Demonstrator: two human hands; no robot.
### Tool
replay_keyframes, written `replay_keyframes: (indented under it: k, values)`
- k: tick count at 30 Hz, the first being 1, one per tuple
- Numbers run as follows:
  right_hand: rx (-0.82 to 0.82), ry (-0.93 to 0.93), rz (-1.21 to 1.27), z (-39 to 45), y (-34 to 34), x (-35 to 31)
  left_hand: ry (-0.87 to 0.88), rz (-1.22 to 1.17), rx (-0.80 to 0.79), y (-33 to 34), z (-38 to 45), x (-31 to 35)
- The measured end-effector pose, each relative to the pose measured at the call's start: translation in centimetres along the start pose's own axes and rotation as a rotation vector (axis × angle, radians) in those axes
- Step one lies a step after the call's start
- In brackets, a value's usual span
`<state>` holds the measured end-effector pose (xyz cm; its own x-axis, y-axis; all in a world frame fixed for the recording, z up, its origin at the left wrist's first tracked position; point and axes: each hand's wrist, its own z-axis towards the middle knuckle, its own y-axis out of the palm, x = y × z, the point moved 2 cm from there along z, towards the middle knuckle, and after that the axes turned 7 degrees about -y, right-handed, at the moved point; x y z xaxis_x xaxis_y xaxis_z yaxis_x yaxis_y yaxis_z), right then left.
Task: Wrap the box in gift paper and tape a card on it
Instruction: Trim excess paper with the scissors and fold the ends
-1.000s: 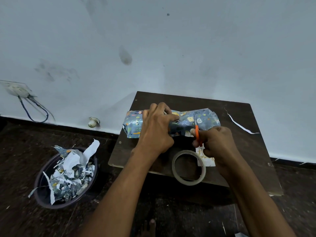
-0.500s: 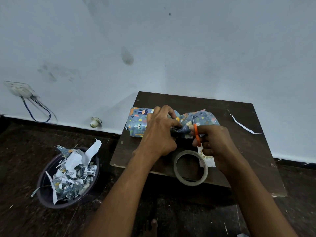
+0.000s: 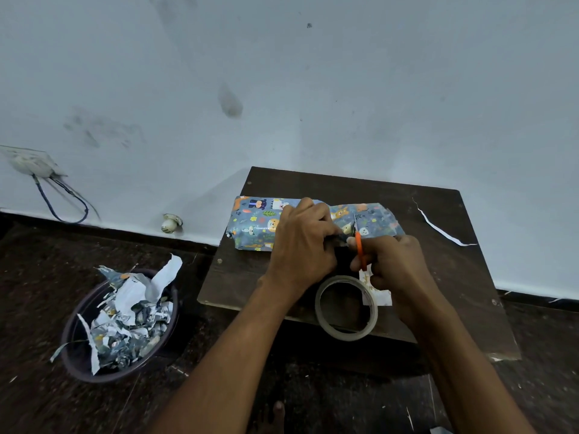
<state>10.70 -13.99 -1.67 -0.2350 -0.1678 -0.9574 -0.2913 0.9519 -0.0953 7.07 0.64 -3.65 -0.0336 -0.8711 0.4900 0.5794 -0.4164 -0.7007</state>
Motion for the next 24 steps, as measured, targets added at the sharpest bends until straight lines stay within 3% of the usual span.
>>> replay_keyframes:
  k: [9,14,24]
  values:
    - [-0.019,0.095,0.019,0.9,0.5,-0.3,0.130,-0.127,0.026,0.3,-0.4,0.4]
    - [0.032,0.016,0.004,0.6,0.4,-0.4,0.126,-0.102,0.023,0.7,-0.3,0.3]
    - [-0.061,-0.172,-0.046,-0.5,-0.9,0.0,-0.175,0.224,-0.377,-0.2,2.0,-1.1]
